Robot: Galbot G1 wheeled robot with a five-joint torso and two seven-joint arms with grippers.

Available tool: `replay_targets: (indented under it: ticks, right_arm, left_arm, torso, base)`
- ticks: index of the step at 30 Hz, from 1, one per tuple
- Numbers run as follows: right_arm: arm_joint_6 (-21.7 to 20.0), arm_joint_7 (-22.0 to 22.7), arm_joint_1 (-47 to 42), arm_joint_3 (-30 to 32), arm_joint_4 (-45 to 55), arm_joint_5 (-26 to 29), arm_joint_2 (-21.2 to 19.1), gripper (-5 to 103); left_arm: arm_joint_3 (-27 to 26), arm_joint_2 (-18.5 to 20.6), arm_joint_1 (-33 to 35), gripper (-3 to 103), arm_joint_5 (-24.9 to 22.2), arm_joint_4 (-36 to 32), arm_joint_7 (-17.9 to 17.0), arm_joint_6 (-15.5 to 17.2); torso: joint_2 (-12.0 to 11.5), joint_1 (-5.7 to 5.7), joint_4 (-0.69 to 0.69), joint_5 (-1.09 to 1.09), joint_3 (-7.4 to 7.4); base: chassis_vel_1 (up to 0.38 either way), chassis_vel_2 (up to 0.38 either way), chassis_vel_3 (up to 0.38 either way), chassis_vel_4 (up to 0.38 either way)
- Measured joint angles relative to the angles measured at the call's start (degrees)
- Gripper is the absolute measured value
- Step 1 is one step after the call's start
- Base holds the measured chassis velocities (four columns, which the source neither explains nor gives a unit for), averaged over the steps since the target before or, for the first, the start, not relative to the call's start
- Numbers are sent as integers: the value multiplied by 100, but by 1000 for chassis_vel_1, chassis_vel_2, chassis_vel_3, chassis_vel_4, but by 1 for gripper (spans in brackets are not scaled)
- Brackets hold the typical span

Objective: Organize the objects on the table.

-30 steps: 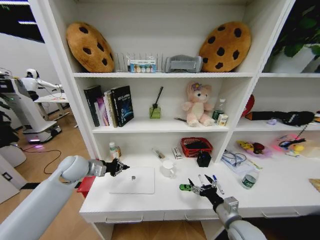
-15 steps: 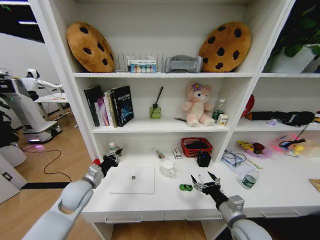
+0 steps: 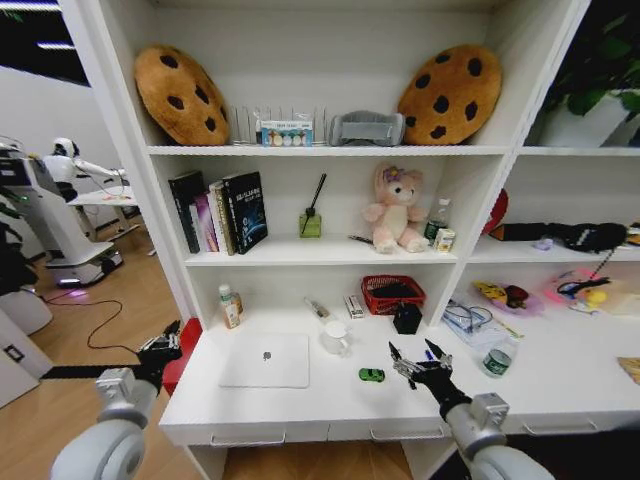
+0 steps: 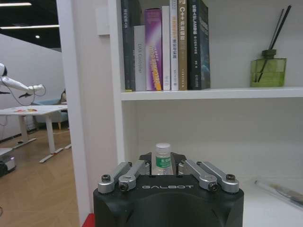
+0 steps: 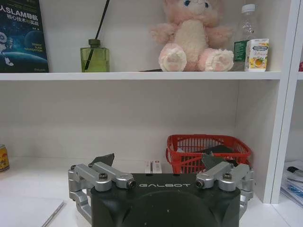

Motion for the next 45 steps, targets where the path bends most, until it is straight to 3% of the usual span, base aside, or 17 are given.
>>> replay_targets:
  ticks: [2, 5, 6, 10, 13, 15, 17, 18, 22, 45]
  right_arm:
    - [-9, 3, -16, 6, 22, 2, -2, 100]
    - [-12, 31, -65, 53, 98, 15, 3, 100]
    - [-12, 31, -65, 53, 98, 15, 3, 100]
    - [-35, 84, -92, 104, 252, 87, 4, 100]
    - [-47, 97, -91, 117, 285, 113, -3, 100]
    - [-56, 114, -85, 124, 312, 130, -7, 100]
    - [-57, 115, -85, 124, 313, 130, -7, 100]
    - [-58, 120, -84, 125, 320, 131, -6, 100]
    - [-62, 130, -75, 127, 346, 133, -6, 100]
    - [-313, 164, -106, 68, 501, 216, 51, 100]
  left_arm:
    - [24, -33, 57, 23, 13, -62, 32, 1]
    - [29, -168, 290, 40, 137, -161, 216, -35]
    - [29, -168, 290, 40, 137, -161, 216, -35]
    - [-145, -419, 700, 61, 321, -142, 516, -336]
    - [-207, -500, 814, 67, 341, -145, 561, -419]
    - [-326, -658, 943, 78, 360, -164, 669, -530]
    - [-339, -679, 952, 78, 362, -165, 679, -541]
    - [-401, -836, 1015, 88, 391, -165, 746, -633]
    - [-454, -1030, 1074, 98, 580, -165, 779, -703]
    - [-450, -1039, 1055, 100, 645, -166, 780, -709]
  torso:
    - [0, 0, -1, 1, 0]
    - [0, 0, -1, 0, 0]
    - [0, 0, -1, 0, 0]
    - [0, 0, 1, 0, 0]
    - [0, 0, 1, 0, 0]
    - [0, 0, 1, 0, 0]
    - [0, 0, 1, 0, 0]
    - [0, 0, 0, 0, 0]
    - [0, 1, 1, 0, 1]
    - [-1, 1, 0, -1, 1]
  base:
    - [0, 0, 0, 0]
    - [0, 0, 0, 0]
    - [0, 0, 0, 0]
    - [0, 0, 0, 0]
    - [0, 0, 0, 0]
    - [0, 0, 0, 0]
    - [0, 0, 0, 0]
    - [0, 0, 0, 0]
    - [0, 0, 0, 0]
    - [0, 0, 0, 0]
